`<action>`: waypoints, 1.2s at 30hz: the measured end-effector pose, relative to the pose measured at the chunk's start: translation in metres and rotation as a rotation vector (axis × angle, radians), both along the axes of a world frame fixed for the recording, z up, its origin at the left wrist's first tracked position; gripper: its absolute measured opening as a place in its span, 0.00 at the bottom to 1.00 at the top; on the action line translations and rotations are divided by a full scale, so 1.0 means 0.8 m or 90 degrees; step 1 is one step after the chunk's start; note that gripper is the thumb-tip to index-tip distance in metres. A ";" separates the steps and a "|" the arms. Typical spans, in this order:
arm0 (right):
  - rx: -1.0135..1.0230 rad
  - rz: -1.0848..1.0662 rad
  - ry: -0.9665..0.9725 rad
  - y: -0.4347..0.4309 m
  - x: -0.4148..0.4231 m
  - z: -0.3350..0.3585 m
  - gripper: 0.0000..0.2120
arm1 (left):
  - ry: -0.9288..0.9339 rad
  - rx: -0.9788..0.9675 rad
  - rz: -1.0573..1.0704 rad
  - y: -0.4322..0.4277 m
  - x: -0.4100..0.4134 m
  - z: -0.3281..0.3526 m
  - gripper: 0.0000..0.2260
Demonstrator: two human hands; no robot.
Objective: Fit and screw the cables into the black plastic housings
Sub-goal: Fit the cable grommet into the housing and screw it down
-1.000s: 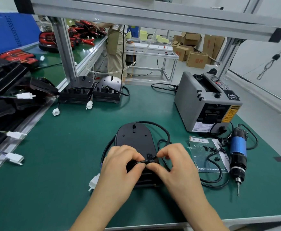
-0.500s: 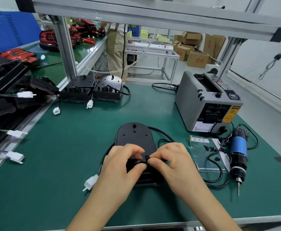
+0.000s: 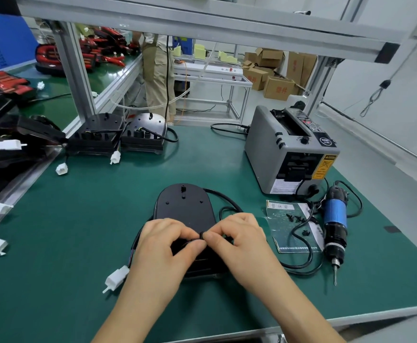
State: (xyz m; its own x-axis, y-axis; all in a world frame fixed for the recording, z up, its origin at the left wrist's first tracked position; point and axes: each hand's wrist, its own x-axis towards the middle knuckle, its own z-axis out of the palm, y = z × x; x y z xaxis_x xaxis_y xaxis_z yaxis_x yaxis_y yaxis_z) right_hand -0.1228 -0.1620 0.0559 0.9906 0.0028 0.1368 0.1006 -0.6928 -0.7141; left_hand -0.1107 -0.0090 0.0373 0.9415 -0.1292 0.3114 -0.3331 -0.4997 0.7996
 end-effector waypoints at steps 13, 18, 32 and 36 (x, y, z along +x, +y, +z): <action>-0.570 -0.352 0.149 -0.165 0.039 0.000 0.09 | 0.064 -0.033 -0.010 -0.002 0.001 0.005 0.07; -0.578 -0.374 0.106 -0.169 0.049 -0.019 0.08 | 0.061 -0.035 -0.011 -0.003 0.001 0.006 0.07; 0.172 -0.130 0.032 -0.072 0.023 0.024 0.10 | 0.088 -0.053 -0.016 -0.003 0.001 0.006 0.07; 0.286 -0.016 0.021 -0.029 0.006 0.030 0.11 | 0.078 -0.049 -0.012 -0.003 0.002 0.005 0.07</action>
